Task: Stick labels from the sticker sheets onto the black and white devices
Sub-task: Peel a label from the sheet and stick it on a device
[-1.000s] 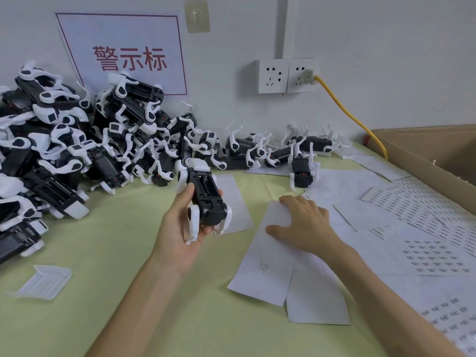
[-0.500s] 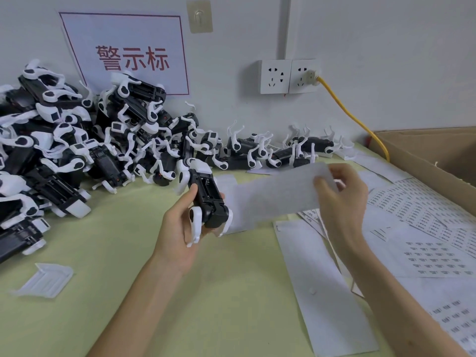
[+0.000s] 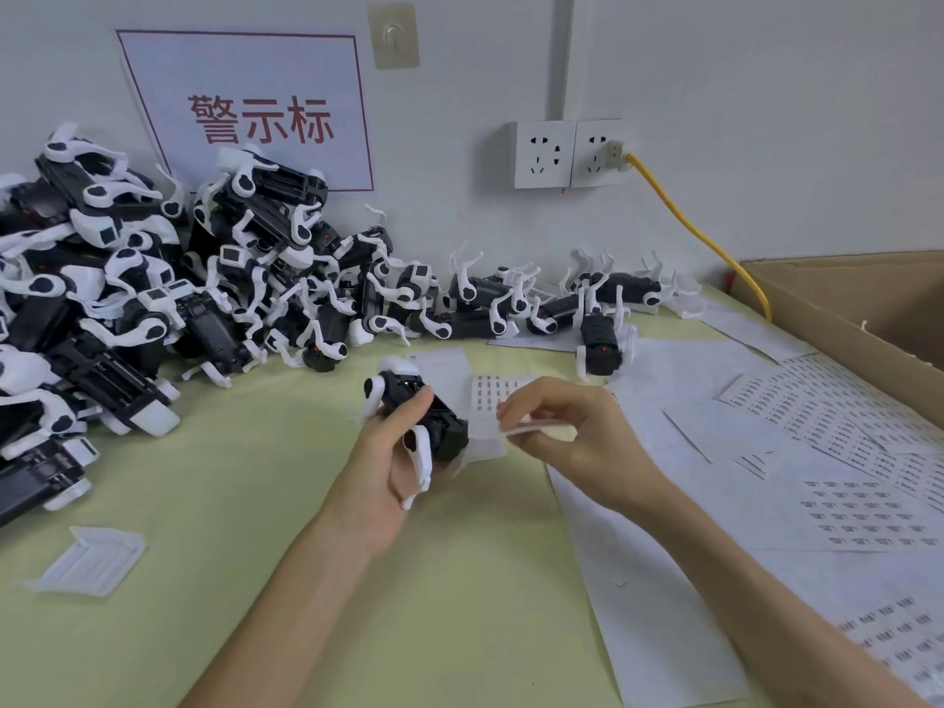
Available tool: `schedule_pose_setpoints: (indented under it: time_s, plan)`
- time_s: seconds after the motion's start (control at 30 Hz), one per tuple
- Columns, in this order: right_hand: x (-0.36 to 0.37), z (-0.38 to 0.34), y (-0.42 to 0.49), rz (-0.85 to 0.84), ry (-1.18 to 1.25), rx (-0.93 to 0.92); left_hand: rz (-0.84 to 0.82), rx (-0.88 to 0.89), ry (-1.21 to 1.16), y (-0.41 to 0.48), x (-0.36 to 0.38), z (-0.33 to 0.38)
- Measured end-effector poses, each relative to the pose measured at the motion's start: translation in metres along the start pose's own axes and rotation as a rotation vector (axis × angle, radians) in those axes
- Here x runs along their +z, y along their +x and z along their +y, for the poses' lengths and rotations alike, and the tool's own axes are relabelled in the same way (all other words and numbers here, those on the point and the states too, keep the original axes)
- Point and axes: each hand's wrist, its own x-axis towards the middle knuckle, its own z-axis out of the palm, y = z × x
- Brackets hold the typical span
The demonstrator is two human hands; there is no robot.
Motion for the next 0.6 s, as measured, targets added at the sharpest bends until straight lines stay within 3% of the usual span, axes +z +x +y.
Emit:
schedule_pose_setpoints:
  time_s: [0.07,0.37,0.5,0.6]
  plan:
    - [0.000,-0.002,-0.001,-0.047,0.103,0.019,-0.010,-0.038,0.090,0.000,0.000,0.001]
    - [-0.004,-0.004,-0.002,-0.093,0.244,-0.004,-0.139,-0.124,0.076,-0.005,0.000,0.006]
    - [0.000,-0.002,0.000,0.056,0.215,0.012,-0.224,-0.188,-0.009,-0.007,-0.001,0.007]
    - [-0.001,-0.001,-0.001,0.152,0.045,0.015,-0.318,-0.177,-0.062,-0.011,0.002,0.005]
